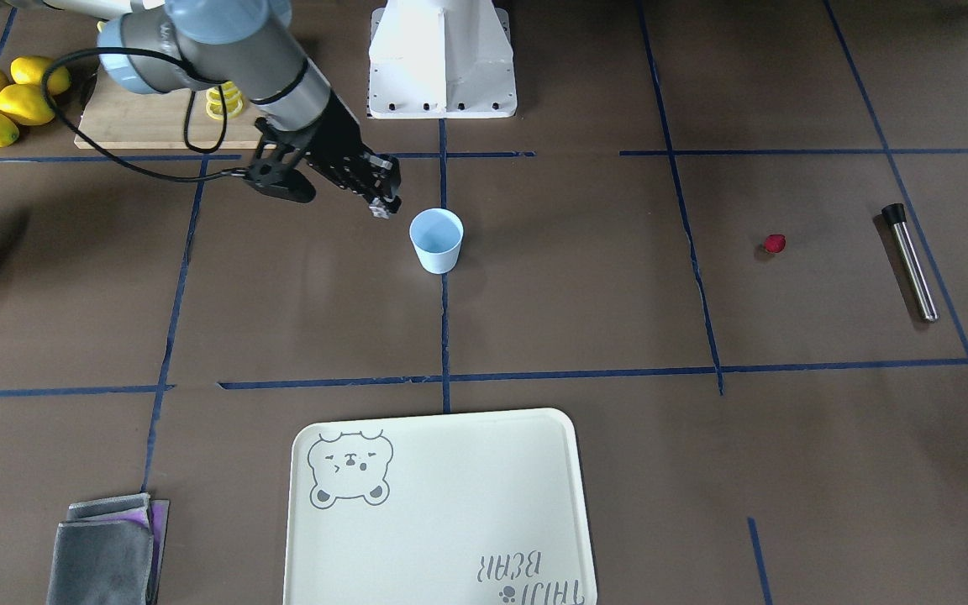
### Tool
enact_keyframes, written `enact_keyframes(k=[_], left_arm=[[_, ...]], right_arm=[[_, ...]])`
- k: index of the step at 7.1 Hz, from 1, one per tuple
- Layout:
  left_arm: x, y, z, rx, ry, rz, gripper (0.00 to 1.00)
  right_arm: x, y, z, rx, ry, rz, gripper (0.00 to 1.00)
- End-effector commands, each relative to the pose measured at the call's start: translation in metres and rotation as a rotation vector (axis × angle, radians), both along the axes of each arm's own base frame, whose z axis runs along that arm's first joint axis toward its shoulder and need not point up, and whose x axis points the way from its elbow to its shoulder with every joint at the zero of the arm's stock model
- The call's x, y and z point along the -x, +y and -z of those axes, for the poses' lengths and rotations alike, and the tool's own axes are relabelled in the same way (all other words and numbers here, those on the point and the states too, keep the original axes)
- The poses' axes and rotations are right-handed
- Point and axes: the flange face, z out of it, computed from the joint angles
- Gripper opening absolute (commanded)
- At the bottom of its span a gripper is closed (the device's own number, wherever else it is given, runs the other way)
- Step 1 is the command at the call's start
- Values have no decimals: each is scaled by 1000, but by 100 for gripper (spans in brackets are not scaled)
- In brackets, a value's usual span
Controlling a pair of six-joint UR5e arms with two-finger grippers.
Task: Mash ice and strawberries in cup
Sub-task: 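Move the pink bowl over the blue cup and tip ice in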
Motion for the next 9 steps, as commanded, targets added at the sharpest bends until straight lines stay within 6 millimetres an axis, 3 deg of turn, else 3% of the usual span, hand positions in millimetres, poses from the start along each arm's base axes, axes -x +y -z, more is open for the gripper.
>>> enact_keyframes(k=[1, 4, 5, 6, 7, 8, 9], left_arm=[[-1, 0, 0, -1, 0, -1, 100], [-1, 0, -1, 2, -1, 0, 100], [0, 0, -2, 5, -1, 0, 100], [0, 0, -1, 5, -1, 0, 100], [0, 0, -1, 5, -1, 0, 100], [-1, 0, -3, 8, -1, -1, 100], [-1, 0, -3, 8, -1, -1, 100]], right_arm=[[45, 18, 21, -17, 1, -18, 3], [53, 14, 13, -24, 31, -49, 8], [53, 14, 11, -23, 35, -50, 43], [57, 12, 7, -19, 46, -53, 70], [57, 12, 7, -20, 46, -51, 79], [52, 8, 8, -24, 42, -57, 78], [28, -11, -2, -11, 47, -78, 77]])
